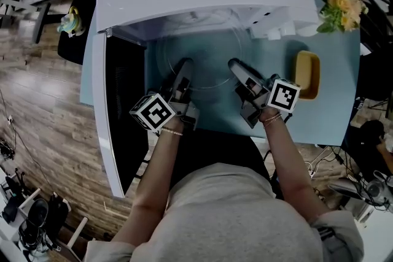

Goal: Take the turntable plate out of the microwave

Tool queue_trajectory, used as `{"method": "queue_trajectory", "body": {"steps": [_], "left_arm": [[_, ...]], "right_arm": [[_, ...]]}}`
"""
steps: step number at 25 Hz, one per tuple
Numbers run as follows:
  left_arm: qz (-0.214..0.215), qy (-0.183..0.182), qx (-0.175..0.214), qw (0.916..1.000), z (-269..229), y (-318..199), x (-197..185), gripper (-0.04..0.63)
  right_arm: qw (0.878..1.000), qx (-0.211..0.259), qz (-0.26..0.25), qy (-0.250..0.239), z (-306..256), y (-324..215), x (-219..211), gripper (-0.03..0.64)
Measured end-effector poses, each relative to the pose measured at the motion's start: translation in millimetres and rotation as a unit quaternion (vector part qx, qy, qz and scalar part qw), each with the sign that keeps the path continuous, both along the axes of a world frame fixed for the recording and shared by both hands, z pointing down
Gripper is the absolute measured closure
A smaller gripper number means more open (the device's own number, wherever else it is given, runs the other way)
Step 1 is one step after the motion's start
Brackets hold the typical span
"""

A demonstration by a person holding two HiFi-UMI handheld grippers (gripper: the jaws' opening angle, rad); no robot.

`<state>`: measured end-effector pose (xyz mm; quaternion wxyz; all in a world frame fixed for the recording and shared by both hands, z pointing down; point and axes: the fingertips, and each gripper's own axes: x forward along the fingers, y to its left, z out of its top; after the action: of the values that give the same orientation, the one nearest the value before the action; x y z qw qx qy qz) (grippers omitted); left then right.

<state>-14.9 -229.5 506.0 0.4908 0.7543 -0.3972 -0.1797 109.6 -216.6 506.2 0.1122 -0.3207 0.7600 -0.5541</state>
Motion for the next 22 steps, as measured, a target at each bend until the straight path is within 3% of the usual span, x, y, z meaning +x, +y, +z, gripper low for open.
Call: {"method": "queue_trajectory", "body": {"steps": [5,22], "left_arm": [[0.014,-0.013,0.029,0.9994,-24,6,3,0.491],[0.043,-0.036,0.063,0.9964,-73,42,6,0.484]], "right_arm": [[1.0,0.013,0.007,-0.01,-14,5,2,0.494],[0.998,0.065,0.014,-0.015,-63,36,5,0.489]]}}
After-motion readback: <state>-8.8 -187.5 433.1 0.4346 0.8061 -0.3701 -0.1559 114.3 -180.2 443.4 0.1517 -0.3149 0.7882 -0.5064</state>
